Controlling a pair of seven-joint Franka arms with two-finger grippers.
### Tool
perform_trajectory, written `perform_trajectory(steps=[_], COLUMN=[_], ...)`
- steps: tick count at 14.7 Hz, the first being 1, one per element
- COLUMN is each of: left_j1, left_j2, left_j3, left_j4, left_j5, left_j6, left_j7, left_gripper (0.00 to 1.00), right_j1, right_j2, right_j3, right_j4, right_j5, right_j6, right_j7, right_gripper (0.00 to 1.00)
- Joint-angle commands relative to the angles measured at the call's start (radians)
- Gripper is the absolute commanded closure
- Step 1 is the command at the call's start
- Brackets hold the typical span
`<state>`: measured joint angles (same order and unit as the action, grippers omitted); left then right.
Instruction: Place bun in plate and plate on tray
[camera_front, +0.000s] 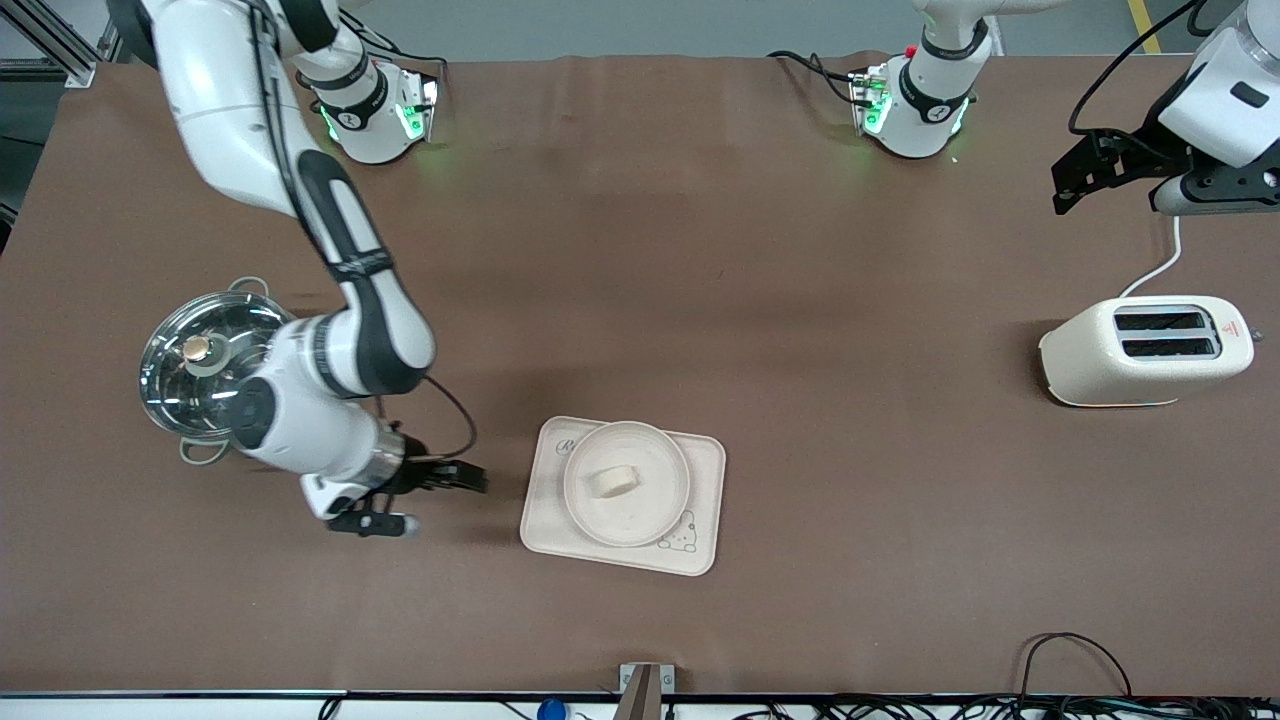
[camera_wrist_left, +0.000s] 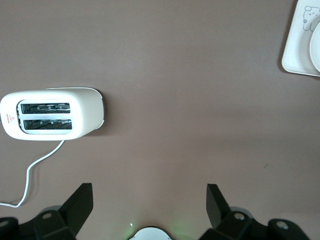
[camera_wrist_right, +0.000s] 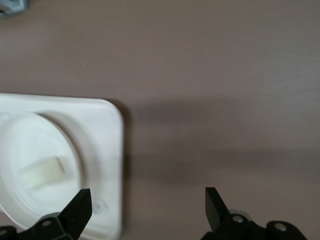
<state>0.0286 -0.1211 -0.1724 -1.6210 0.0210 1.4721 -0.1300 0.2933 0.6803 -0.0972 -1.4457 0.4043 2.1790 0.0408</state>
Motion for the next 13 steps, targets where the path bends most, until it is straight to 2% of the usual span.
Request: perform_trajectory(steps=[1, 3, 5, 7, 10, 12, 13], left_j1=[0.013, 0.013, 0.013, 0.013, 0.013, 0.011, 0.011], left_j2=[0.000, -0.002, -0.002, -0.002, -0.003, -0.002, -0.002], left_j3=[-0.007, -0.009, -0.009, -0.009, -0.009, -0.009, -0.009], left_j4=[0.023, 0.023, 0.023, 0.023, 0.026, 0.032, 0.032], left_j5=[-0.007, -0.007, -0.009, -0.009, -0.009, -0.010, -0.010], left_j6=[0.002, 0.001, 0.001, -0.002, -0.003, -0.003, -0.003], left_j7=[0.015, 0.018, 0.026, 0.027, 0.027, 0.021, 0.021], left_gripper=[0.00, 0.00, 0.00, 0.00, 0.00, 0.00, 0.00], right_j1=[-0.086, -0.121, -0.173, -0.221, -0.227, -0.226, -0.227], right_j2=[-0.146, -0.244, -0.332, -0.457, -0.672, -0.815, -0.856], right_j3=[-0.012, -0.028, -0.038, -0.038, -0.039, -0.036, -0.035], right_j4=[-0.067, -0.090, -0.094, -0.169, -0.312, -0.404, -0.418], right_j5=[-0.119, -0.169, -0.214, -0.219, -0.332, -0.361, -0.370], right_j6=[-0.126, -0.168, -0.313, -0.334, -0.337, -0.347, -0.373], right_j7=[-0.081, -0.101, -0.128, -0.133, -0.139, -0.141, -0.142], right_gripper=[0.00, 0.00, 0.00, 0.00, 0.00, 0.00, 0.00])
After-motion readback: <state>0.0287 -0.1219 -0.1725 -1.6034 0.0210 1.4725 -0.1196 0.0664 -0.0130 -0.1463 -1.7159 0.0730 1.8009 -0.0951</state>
